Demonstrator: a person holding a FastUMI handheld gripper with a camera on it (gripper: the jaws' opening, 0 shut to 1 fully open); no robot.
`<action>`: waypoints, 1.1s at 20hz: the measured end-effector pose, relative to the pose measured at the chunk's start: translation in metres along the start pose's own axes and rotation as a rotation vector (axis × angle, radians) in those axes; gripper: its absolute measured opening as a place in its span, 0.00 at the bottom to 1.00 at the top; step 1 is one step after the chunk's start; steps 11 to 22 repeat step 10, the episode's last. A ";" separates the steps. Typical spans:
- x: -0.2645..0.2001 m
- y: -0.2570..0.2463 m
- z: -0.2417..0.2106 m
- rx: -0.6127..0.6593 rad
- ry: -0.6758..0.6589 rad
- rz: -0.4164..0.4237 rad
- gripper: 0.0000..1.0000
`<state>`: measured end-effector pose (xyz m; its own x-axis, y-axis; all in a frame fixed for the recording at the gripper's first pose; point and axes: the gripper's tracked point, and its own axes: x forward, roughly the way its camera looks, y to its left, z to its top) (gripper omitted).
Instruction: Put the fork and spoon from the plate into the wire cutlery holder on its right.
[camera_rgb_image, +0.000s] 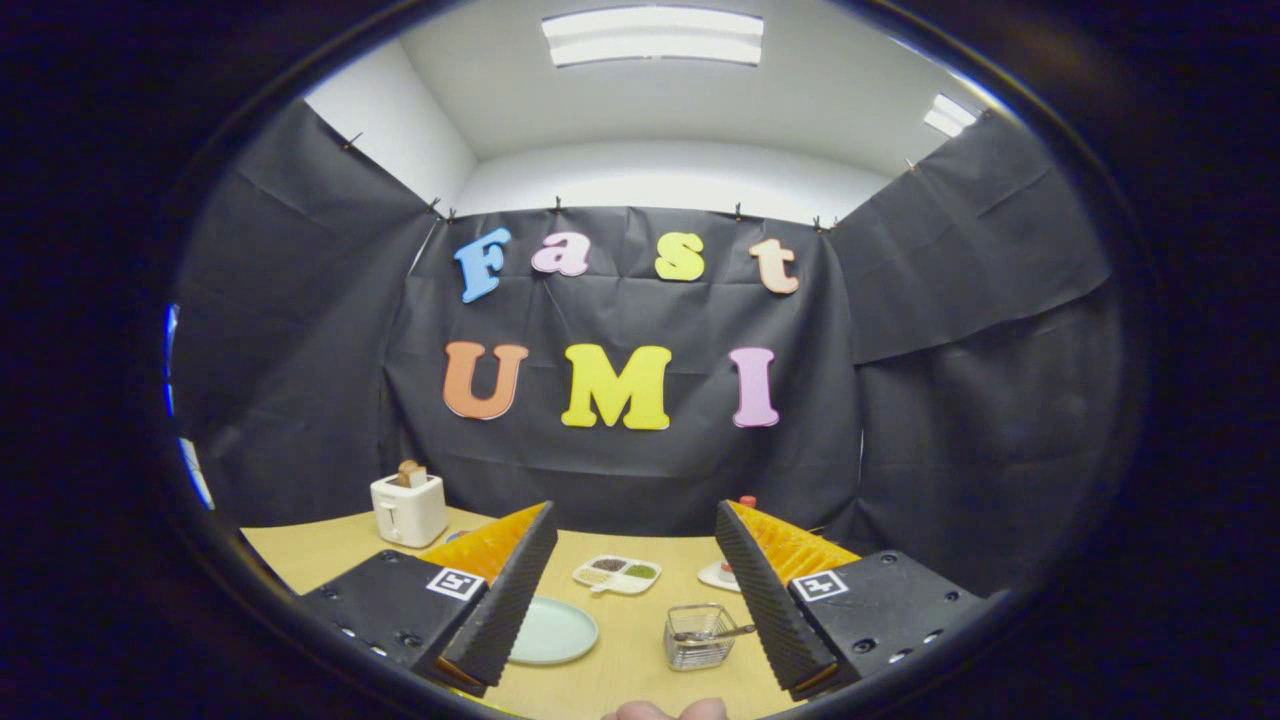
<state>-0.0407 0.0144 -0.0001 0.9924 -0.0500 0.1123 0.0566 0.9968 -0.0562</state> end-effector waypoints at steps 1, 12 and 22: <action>0.000 -0.001 -0.001 0.006 0.004 -0.003 0.96; -0.007 -0.007 0.009 0.035 -0.027 -0.029 0.96; -0.007 -0.007 0.009 0.035 -0.027 -0.029 0.96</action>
